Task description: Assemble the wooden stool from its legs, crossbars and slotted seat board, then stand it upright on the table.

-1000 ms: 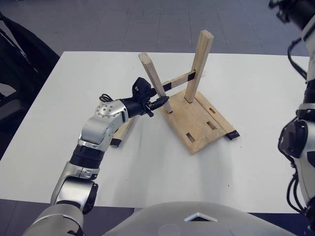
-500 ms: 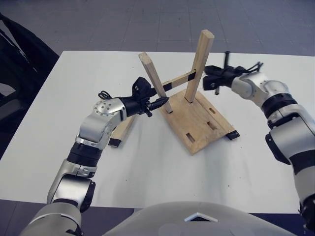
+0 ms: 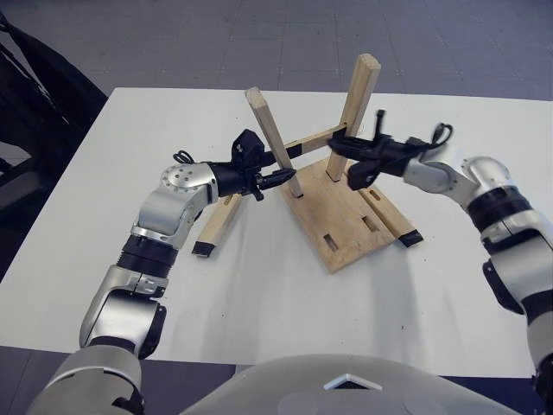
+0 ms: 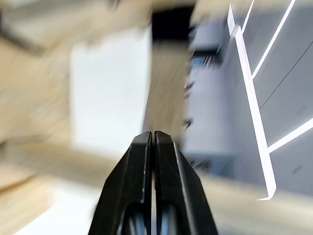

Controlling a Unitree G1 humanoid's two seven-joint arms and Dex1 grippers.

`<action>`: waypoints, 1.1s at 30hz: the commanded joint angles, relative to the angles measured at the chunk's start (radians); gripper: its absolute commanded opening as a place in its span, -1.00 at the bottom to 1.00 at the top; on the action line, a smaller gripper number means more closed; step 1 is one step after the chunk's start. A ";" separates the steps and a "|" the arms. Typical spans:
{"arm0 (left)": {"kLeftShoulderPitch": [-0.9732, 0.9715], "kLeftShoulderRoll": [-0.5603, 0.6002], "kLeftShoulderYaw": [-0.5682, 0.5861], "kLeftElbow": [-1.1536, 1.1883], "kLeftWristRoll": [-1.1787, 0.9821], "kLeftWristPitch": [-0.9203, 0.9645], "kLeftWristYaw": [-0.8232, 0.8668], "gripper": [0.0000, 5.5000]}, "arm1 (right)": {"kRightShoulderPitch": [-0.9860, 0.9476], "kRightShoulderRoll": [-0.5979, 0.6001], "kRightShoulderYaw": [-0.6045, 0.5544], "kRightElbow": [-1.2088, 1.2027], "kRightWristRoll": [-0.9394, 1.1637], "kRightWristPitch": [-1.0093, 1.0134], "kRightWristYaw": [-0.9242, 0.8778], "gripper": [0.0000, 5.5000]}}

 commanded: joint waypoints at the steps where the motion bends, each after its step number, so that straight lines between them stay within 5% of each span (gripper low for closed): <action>1: 0.017 0.046 -0.083 0.151 0.195 0.006 -0.012 -0.24 | 0.117 -0.087 -0.048 -0.169 0.174 0.037 0.235 -0.96; 15: -0.164 0.090 -0.115 0.448 0.207 -0.266 -0.328 -0.24 | 0.295 -0.136 -0.055 -0.296 0.184 0.074 0.434 -0.96; 26: 0.080 0.049 -0.118 0.103 0.173 -0.177 -0.212 -0.24 | 0.470 -0.216 -0.057 -0.635 0.356 0.112 0.658 -0.96; 33: 0.081 0.022 -0.129 0.140 0.247 -0.262 -0.152 -0.23 | 0.486 -0.197 -0.087 -0.693 0.354 0.183 0.674 -0.96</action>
